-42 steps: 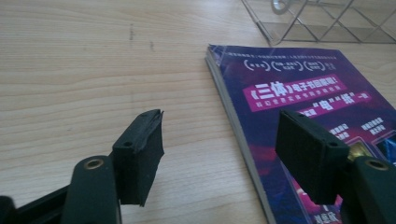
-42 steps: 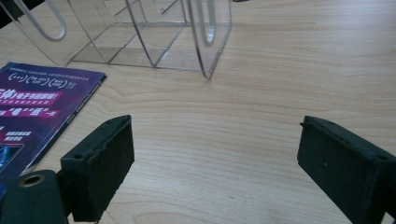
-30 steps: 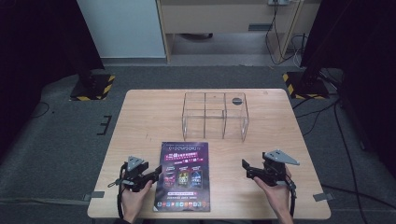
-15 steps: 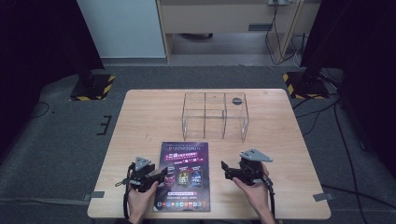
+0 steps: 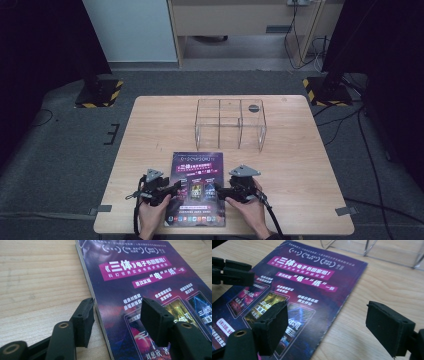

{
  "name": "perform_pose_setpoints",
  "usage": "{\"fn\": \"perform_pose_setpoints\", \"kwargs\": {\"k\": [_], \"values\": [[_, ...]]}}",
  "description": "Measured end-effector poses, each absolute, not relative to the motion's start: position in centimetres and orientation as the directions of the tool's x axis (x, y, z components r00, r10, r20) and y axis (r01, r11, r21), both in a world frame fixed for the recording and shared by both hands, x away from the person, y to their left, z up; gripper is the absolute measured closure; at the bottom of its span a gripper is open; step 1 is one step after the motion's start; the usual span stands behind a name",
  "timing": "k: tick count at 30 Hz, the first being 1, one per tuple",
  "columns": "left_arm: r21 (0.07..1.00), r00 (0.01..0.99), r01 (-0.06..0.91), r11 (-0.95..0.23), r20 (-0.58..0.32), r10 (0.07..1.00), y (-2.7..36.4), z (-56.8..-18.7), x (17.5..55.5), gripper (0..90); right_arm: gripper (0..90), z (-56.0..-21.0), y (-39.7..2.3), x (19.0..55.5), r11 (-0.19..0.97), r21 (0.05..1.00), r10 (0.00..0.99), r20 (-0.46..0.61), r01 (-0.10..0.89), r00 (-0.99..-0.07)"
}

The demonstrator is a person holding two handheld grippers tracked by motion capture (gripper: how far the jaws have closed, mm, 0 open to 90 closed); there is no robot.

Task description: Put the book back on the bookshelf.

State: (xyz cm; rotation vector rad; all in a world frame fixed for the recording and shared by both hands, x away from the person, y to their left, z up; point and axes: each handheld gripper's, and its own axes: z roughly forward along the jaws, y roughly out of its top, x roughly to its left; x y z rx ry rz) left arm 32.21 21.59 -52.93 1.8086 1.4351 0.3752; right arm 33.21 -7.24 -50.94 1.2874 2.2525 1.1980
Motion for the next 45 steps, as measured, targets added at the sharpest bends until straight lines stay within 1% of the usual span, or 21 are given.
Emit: {"fn": "perform_pose_setpoints", "kwargs": {"k": [7,12,17,20,23,26,30,34,36,40,44,45], "values": [[0.726,0.319,0.684,-0.080,-0.199,0.926,21.2,-52.9,32.1,45.3,19.1,-52.1,-6.1,33.0,0.256,0.770,0.809,0.160,0.585,-0.566],[0.726,0.312,0.684,-0.072,-0.202,0.928,21.2,-52.9,32.1,46.1,19.0,-53.0,-5.2,32.8,0.280,0.755,0.801,0.157,0.593,-0.578],[0.727,0.297,0.682,-0.080,-0.175,0.939,21.2,-52.9,31.9,44.3,18.7,-53.6,-4.6,32.5,0.292,0.753,0.796,0.150,0.589,-0.587],[0.727,0.289,0.683,-0.064,-0.189,0.938,21.3,-52.9,31.8,44.3,18.0,-53.7,-4.4,32.4,0.299,0.754,0.796,0.141,0.585,-0.588],[0.726,0.303,0.686,-0.048,-0.226,0.926,21.2,-53.0,31.9,45.8,17.8,-53.7,-4.3,32.3,0.309,0.752,0.798,0.128,0.582,-0.589],[0.726,0.301,0.685,-0.055,-0.215,0.929,21.1,-53.0,31.8,46.2,18.0,-53.7,-4.4,32.3,0.300,0.755,0.798,0.136,0.583,-0.587],[0.729,0.293,0.684,-0.025,-0.243,0.925,21.4,-53.1,31.9,46.6,18.1,-53.7,-4.4,32.4,0.293,0.756,0.798,0.144,0.586,-0.586],[0.742,0.291,0.669,-0.035,-0.218,0.932,21.3,-53.2,32.0,45.1,19.0,-53.6,-4.6,32.3,0.284,0.756,0.797,0.156,0.590,-0.583],[0.744,0.291,0.668,-0.014,-0.244,0.925,21.2,-53.3,32.1,45.1,18.9,-53.7,-4.5,32.2,0.295,0.756,0.797,0.142,0.584,-0.588],[0.743,0.272,0.669,0.018,-0.267,0.925,21.2,-53.4,32.0,44.6,18.9,-53.6,-4.3,32.1,0.297,0.753,0.801,0.138,0.587,-0.582],[0.731,0.230,0.675,0.094,-0.330,0.915,21.5,-53.5,31.9,47.0,19.0,-53.7,-4.5,32.2,0.291,0.756,0.799,0.144,0.586,-0.584],[0.723,0.218,0.680,0.122,-0.358,0.908,21.7,-53.5,31.9,47.7,19.1,-53.7,-4.5,32.2,0.283,0.756,0.801,0.153,0.591,-0.579]]}}
